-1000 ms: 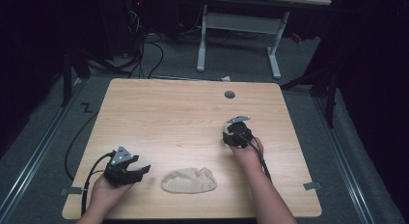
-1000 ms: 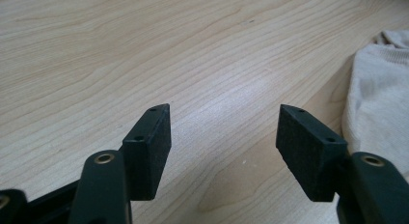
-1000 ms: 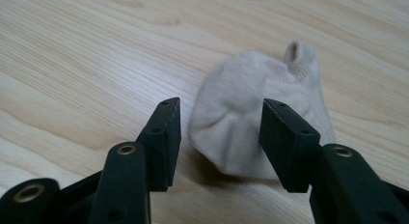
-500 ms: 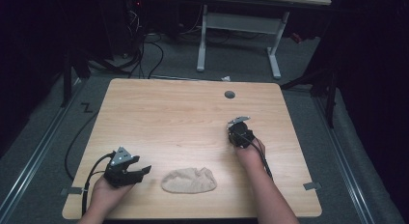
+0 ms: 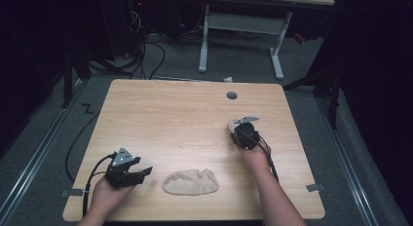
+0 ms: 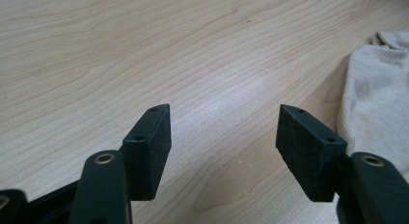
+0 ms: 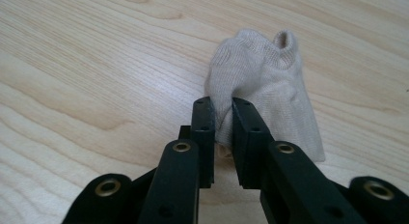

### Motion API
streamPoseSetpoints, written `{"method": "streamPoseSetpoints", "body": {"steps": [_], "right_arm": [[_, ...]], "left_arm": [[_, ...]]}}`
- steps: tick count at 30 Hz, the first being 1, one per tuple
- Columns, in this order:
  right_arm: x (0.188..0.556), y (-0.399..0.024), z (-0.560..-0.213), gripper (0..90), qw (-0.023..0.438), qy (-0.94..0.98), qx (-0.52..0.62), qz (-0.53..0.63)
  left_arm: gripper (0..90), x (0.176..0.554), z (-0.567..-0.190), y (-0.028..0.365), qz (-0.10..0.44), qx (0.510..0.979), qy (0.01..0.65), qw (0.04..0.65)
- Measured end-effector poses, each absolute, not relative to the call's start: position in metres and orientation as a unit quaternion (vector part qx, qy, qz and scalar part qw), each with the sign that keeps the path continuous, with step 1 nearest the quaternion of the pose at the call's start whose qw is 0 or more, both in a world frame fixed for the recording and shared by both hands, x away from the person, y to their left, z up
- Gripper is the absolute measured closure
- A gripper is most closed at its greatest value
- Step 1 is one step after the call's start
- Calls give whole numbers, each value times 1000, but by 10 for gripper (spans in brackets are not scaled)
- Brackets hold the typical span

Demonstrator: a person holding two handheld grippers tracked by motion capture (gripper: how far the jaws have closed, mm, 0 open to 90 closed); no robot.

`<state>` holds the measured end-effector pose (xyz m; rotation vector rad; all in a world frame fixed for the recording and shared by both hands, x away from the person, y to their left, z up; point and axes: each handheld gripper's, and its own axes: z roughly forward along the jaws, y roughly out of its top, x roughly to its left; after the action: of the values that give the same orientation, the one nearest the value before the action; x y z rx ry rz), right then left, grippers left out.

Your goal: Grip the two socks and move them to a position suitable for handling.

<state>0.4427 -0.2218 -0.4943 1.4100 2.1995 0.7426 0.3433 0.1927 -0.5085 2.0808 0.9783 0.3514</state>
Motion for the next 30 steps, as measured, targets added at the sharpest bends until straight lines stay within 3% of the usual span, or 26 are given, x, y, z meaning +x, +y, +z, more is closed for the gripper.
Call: {"method": "streamPoseSetpoints", "body": {"steps": [7,12,30], "right_arm": [[443,-219,-498,743,219,792,509,257],[445,-215,-501,825,224,793,506,254],[426,-226,-470,837,235,779,493,307]], "left_arm": [[377,345,-509,191,135,822,386,396],[377,344,-509,190,136,824,382,396],[374,341,-506,191,143,820,367,415]]}}
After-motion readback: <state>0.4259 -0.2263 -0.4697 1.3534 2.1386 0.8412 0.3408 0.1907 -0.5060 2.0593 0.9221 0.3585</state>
